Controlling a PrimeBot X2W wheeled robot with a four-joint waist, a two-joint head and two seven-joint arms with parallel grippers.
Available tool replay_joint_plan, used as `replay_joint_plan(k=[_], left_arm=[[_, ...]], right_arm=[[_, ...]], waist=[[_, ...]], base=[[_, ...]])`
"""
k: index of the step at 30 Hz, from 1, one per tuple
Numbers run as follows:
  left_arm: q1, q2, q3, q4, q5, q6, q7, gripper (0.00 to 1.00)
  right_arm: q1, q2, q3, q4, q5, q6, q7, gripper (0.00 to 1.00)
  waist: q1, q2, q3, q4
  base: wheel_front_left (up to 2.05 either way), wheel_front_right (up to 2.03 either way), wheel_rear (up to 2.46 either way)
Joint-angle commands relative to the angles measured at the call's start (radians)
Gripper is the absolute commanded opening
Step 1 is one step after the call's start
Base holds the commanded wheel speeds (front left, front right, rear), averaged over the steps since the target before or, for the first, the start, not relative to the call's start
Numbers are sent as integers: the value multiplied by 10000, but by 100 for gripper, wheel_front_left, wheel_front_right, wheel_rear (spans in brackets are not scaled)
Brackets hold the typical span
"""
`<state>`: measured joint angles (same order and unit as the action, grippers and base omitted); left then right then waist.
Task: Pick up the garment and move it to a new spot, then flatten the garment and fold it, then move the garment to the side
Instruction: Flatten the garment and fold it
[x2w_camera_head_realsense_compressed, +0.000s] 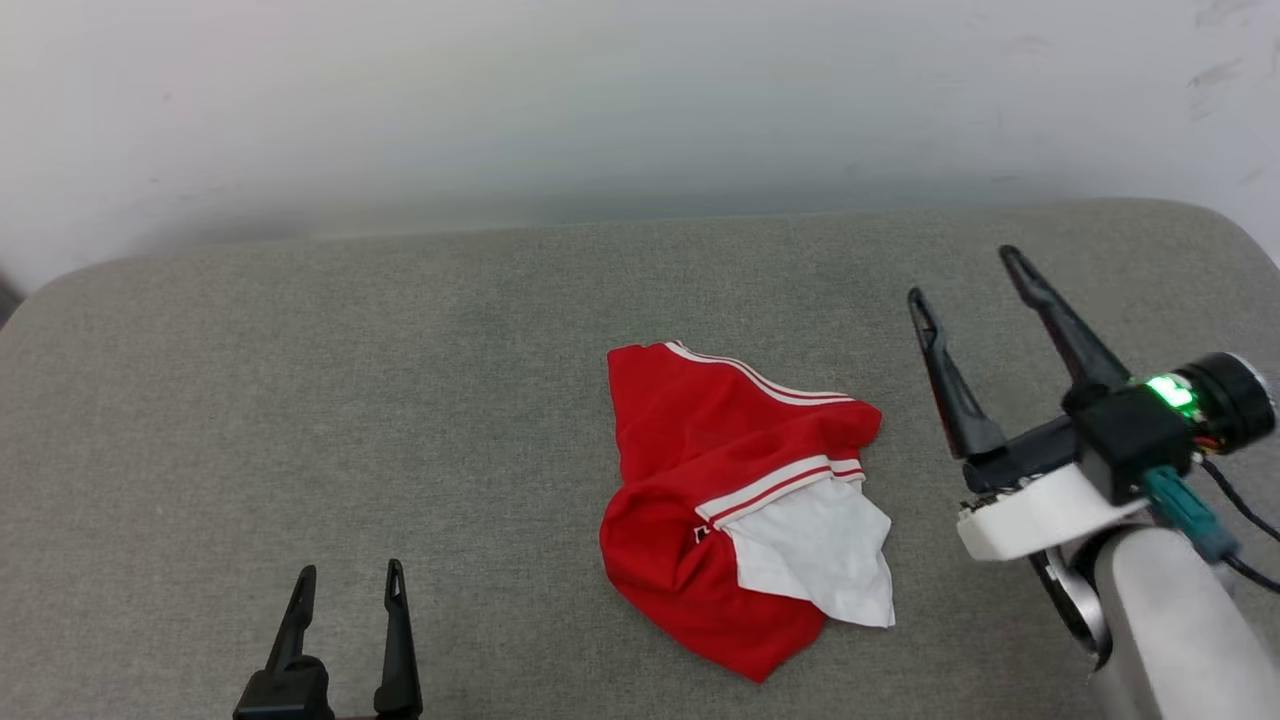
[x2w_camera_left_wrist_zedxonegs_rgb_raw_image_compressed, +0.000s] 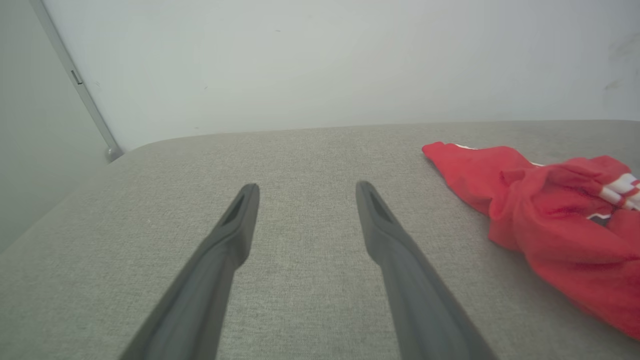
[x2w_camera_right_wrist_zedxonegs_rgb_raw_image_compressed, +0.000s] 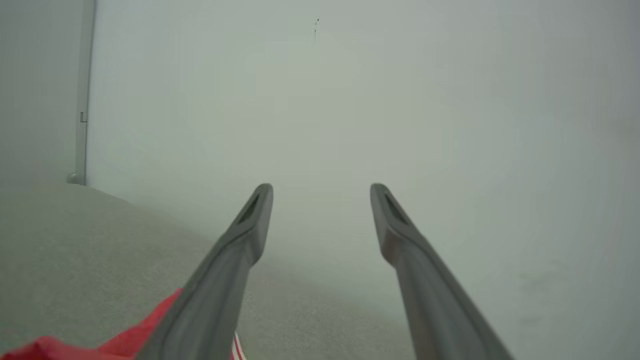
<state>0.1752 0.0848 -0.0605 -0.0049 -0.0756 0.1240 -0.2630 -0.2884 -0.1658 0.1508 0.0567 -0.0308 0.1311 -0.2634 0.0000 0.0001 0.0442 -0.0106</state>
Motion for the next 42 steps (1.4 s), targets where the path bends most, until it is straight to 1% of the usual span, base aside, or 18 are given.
replay_joint_plan(k=[1, 3, 5, 9, 12, 14, 16, 18, 20, 22, 26, 31, 32, 33, 36, 38, 39, 42], left_arm=[[-151, -45, 66, 11, 43, -56, -27, 100], [-208, -81, 132, 14, 77, -98, -27, 100], [-225, -104, 186, 0, 111, -159, -27, 100], [-363, -156, 259, -55, 154, -239, -27, 100], [-487, -170, 297, -69, 199, -342, -27, 100], [-617, -184, 319, -75, 200, -405, -27, 100], [-763, -201, 338, -87, 225, -451, -27, 100], [-911, -220, 325, -140, 255, -501, -27, 100], [-1040, -242, 295, -193, 281, -507, -27, 100], [-1170, -271, 238, -240, 272, -501, -27, 100], [-1391, -297, 175, -308, 276, -474, -27, 100], [-1479, -322, 85, -330, 284, -378, -27, 100], [-1475, -326, 70, -332, 286, -358, -27, 100], [-1456, -330, 57, -324, 283, -344, -27, 100], [-1329, -335, 38, -283, 275, -274, -27, 100], [-1214, -338, 28, -273, 284, -255, -27, 100], [-1214, -338, 28, -273, 284, -255, -27, 100], [-1107, -344, 45, -313, 281, -162, -27, 100]], right_arm=[[-479, -477, 567, 560, 226, -7, 169, 100], [-1153, -1073, 1463, 1076, 670, -7, 874, 100], [-1611, -1728, 2624, 1429, 1477, -7, 2062, 100], [-2718, -3292, 5090, 1273, 3273, -7, 4374, 100], [-3458, -4288, 6796, 986, 4933, -7, 6184, 100], [-3947, -4778, 7624, 871, 5867, -8, 7189, 100], [-4311, -5086, 8338, 870, 6588, -8, 8008, 100], [-4650, -5187, 8910, 959, 7212, -8, 8534, 100], [-4909, -5089, 9369, 1187, 7700, -8, 8833, 100], [-5121, -4939, 9799, 1540, 7881, -8, 8921, 100], [-5206, -4460, 10533, 2473, 8178, -8, 8731, 100], [-4537, -3863, 11339, 3416, 8331, -4, 8548, 100], [-4455, -3824, 11418, 3507, 8342, -4, 8487, 33], [-4466, -3800, 11448, 3543, 8328, -4, 8326, 0], [-4857, -4015, 11400, 3496, 8253, -4, 7606, 0], [-5193, -4366, 11192, 3416, 8275, -8, 7021, 0], [-5193, -4366, 11192, 3416, 8275, -8, 7021, 0], [-5516, -4920, 10647, 3200, 8383, -10, 6316, 0]], waist=[[0, -1, 56, -33], [0, -1, 122, -51], [0, -1, 185, -56], [0, -1, 364, -50], [0, -1, 561, 9], [0, -1, 725, 71], [0, -1, 911, 155], [0, -1, 1118, 243], [0, -1, 1340, 309], [0, -1, 1570, 382], [0, -1, 1935, 484], [0, -1, 2084, 568], [0, -1, 2079, 569], [0, -1, 2055, 552], [0, -1, 1876, 470], [0, -1, 1684, 409], [0, -1, 1684, 409], [0, -1, 1405, 254]], base=[[0, 0, 0], [0, 0, 0], [0, 0, 0], [0, 0, 0], [0, 0, 0], [0, 0, 0], [0, 0, 0], [0, 0, 0], [0, 0, 0], [0, 0, 0], [0, 0, 0], [0, 0, 0], [0, 0, 0], [0, 0, 0], [0, 0, 0], [0, 0, 0], [0, 0, 0], [0, 0, 0]])
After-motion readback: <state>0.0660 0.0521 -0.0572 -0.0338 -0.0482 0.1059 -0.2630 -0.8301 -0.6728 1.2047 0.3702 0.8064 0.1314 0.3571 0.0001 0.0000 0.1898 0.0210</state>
